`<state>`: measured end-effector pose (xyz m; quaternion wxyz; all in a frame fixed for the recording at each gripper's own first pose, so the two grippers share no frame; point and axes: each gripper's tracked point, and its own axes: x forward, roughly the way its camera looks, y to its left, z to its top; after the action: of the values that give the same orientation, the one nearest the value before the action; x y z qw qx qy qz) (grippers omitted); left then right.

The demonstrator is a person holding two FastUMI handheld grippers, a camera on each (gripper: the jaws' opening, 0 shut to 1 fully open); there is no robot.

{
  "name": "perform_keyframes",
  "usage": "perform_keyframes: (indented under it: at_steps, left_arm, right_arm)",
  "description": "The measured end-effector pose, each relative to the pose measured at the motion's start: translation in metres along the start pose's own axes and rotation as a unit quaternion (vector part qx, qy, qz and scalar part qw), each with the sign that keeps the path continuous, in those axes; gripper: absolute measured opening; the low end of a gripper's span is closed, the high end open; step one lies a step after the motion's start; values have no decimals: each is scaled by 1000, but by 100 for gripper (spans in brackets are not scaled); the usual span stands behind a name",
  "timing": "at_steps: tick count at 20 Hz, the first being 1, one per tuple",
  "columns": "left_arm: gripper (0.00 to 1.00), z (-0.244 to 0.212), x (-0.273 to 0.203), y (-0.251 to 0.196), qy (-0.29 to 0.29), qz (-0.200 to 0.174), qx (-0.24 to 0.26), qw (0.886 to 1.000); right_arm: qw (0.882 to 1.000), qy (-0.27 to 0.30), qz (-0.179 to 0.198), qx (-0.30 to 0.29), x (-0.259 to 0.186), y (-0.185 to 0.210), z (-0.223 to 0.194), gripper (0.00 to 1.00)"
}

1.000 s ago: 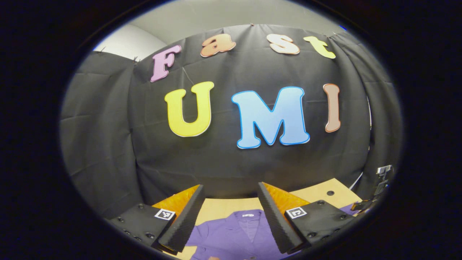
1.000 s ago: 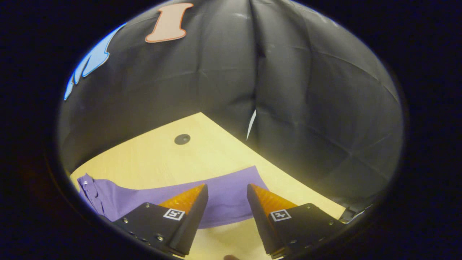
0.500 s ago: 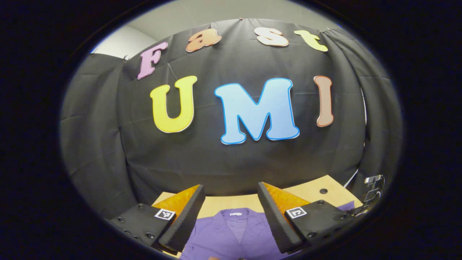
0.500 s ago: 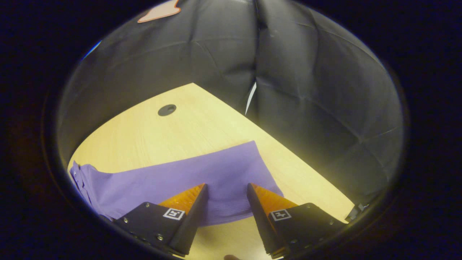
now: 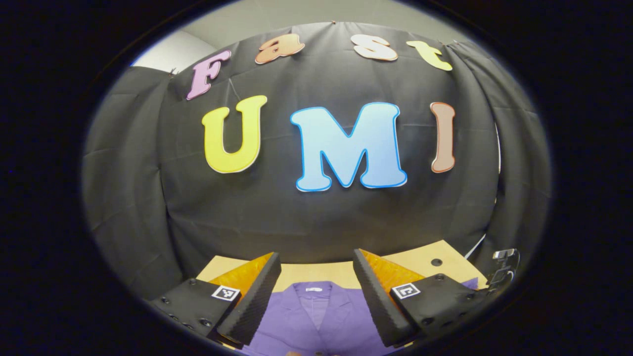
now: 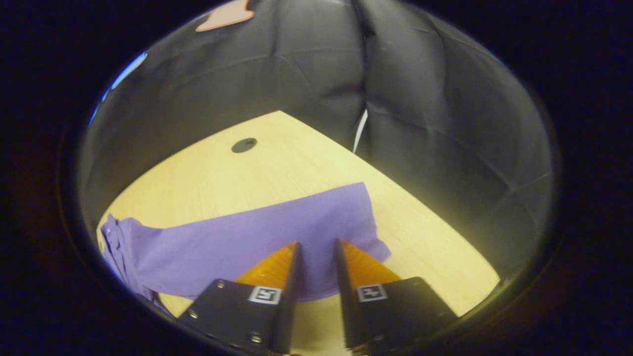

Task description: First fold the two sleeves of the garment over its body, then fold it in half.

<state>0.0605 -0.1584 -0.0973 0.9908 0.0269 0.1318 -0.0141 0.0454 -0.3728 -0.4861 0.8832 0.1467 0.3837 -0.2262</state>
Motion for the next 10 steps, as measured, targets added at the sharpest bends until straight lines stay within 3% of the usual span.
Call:
perform_keyframes:
  at_steps: [1, 4, 5, 10]
  left_arm:
    - [95, 1, -1, 3, -2, 3, 4, 1000]
    - [95, 5, -4, 15, -9, 10, 4, 1000]
    - [94, 5, -4, 19, -7, 14, 1, 1000]
    - [94, 0, -4, 32, -4, 24, -5, 1000]
  right_arm:
    - [1000, 1, -1, 6, 1, -1, 0, 40]
    - [1000, 3, 5, 26, -1, 0, 5, 40]
    - [1000, 1, 3, 28, 7, 1, 1, 2]
    - [999, 13, -9, 38, 1, 0, 4, 2]
